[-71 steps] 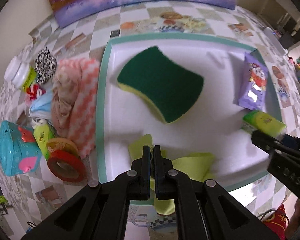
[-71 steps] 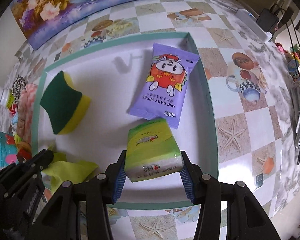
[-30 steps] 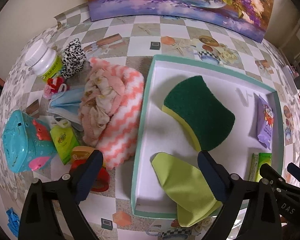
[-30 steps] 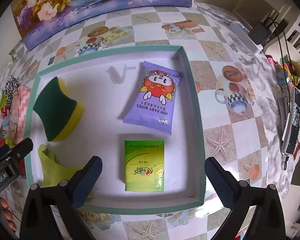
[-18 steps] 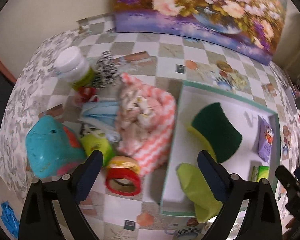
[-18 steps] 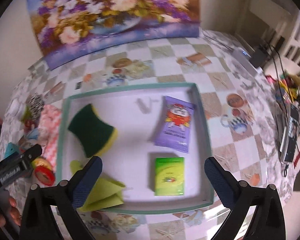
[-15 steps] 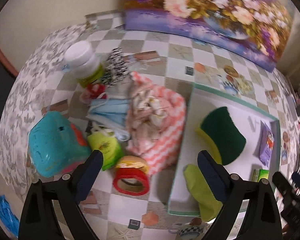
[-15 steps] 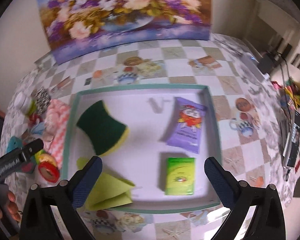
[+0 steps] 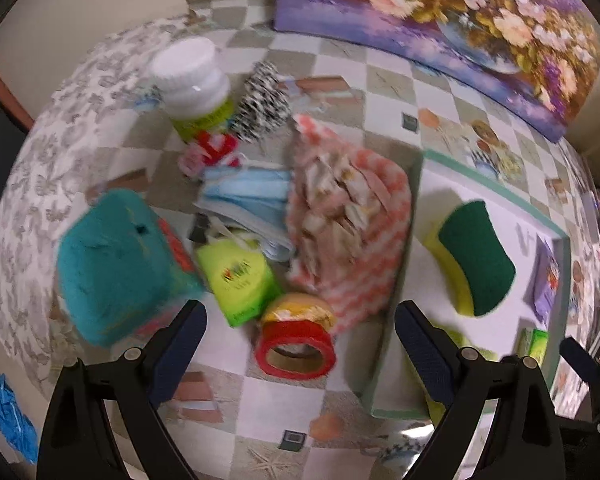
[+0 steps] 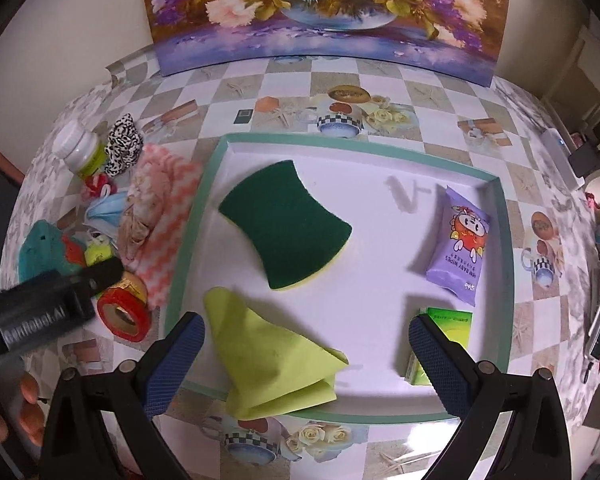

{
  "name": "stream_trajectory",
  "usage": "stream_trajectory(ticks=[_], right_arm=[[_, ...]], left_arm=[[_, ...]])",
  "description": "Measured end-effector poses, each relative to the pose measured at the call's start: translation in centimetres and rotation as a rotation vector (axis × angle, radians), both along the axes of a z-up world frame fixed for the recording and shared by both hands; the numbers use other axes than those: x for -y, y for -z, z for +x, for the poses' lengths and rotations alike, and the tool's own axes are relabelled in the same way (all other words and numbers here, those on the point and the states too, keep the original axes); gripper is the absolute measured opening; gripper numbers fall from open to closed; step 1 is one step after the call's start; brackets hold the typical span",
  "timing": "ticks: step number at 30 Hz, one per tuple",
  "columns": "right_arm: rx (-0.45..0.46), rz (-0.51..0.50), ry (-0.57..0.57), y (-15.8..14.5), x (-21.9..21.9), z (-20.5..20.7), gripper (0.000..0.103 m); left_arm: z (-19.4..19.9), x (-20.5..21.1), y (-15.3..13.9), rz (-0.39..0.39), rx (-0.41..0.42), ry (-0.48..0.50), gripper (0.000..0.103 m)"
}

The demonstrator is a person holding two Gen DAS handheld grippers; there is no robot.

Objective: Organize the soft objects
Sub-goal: 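Move the left tool onto the red tape roll and close on it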

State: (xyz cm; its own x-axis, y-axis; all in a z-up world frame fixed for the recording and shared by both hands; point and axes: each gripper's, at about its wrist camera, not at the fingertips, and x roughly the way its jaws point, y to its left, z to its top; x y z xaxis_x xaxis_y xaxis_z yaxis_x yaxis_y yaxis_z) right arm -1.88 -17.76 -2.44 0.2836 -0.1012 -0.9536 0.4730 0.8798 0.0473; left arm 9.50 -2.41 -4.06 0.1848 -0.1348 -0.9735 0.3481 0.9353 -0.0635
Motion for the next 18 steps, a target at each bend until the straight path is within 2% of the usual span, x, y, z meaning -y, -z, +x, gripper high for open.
stream_trajectory(ticks=[4, 12, 14, 18], right_arm=[[-0.014, 0.009, 0.009, 0.4, 0.2, 0.0, 0.103], [-0.035, 0.014, 0.006, 0.9, 0.1, 0.1, 0.103], [-0.036, 0.012, 0.003, 0.9, 0.0, 0.1, 0.103], [-0.038, 0.01, 0.003, 1.0, -0.1, 0.1, 0.103]], left_arm=[[-0.6, 0.3, 0.9, 0.015, -0.021, 0.002, 0.094], [-1.1, -0.6, 2.9, 0.043, -0.062, -0.04, 0.079], [-1.2, -1.0, 3.3, 0.047, -0.075, -0.053, 0.068], [-1.3, -1.4, 4.5, 0.032, -0.115, -0.069, 0.056]])
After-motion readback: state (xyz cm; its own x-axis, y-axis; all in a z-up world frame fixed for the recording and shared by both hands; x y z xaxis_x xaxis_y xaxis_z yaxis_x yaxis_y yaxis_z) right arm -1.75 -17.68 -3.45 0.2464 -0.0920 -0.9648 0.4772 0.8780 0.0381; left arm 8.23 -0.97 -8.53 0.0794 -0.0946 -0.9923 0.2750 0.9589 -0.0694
